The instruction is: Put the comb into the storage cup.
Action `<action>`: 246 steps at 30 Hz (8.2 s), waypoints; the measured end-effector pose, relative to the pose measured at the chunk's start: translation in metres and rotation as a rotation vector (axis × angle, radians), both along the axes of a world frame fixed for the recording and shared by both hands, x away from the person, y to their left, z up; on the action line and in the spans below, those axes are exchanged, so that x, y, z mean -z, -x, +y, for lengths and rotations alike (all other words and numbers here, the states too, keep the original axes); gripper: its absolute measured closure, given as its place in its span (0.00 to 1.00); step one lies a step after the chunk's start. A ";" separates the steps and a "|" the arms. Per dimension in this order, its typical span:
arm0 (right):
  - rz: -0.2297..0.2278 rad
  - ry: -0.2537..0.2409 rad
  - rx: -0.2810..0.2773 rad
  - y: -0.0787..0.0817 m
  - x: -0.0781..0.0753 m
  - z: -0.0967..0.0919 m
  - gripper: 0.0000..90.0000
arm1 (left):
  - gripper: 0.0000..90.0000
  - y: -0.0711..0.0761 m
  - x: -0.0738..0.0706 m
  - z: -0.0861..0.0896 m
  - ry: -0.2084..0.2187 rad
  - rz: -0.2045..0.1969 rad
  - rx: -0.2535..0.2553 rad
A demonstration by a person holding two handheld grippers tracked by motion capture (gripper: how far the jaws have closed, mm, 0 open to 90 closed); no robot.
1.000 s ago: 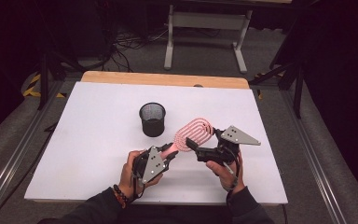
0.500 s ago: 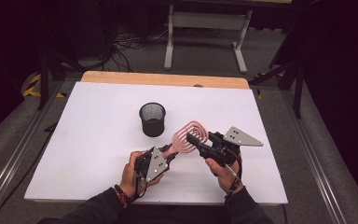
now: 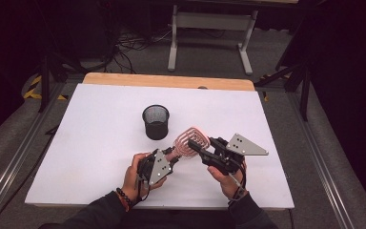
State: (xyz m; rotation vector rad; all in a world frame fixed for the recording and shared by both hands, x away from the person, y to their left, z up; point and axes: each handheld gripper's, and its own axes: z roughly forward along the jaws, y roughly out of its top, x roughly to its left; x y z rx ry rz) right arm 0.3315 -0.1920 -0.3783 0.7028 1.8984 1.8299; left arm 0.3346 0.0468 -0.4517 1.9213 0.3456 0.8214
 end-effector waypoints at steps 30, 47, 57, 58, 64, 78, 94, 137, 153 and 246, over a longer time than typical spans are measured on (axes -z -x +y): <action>-0.055 0.050 0.088 0.005 -0.009 -0.013 0.70 | 0.24 -0.006 -0.005 0.039 0.005 0.087 0.143; -0.066 0.044 0.112 0.005 -0.011 -0.018 0.70 | 0.11 -0.004 -0.005 0.070 -0.002 0.105 0.162; -0.078 0.040 0.132 0.005 -0.013 -0.021 0.71 | 0.07 -0.006 -0.005 0.093 0.017 0.131 0.151; -0.079 0.038 0.132 0.005 -0.013 -0.022 0.71 | 0.07 -0.006 -0.005 0.097 0.023 0.133 0.145; -0.085 0.039 0.138 0.005 -0.015 -0.022 0.70 | 0.05 -0.007 -0.005 0.111 0.040 0.140 0.120; -0.109 0.050 0.147 0.003 -0.019 -0.023 0.70 | 0.04 -0.007 -0.001 0.134 0.053 0.139 0.078; -0.138 0.050 0.151 -0.002 -0.028 -0.019 0.70 | 0.05 -0.005 0.003 0.158 0.076 0.150 0.052; -0.173 0.041 0.192 -0.022 -0.061 -0.013 0.71 | 0.06 0.003 0.011 0.174 0.099 0.172 0.021; -0.192 0.042 0.195 -0.031 -0.073 -0.003 0.71 | 0.06 0.002 0.012 0.172 0.088 0.177 0.025; -0.089 0.039 0.214 -0.090 -0.048 0.059 0.70 | 0.06 0.002 0.015 0.168 0.074 0.192 0.054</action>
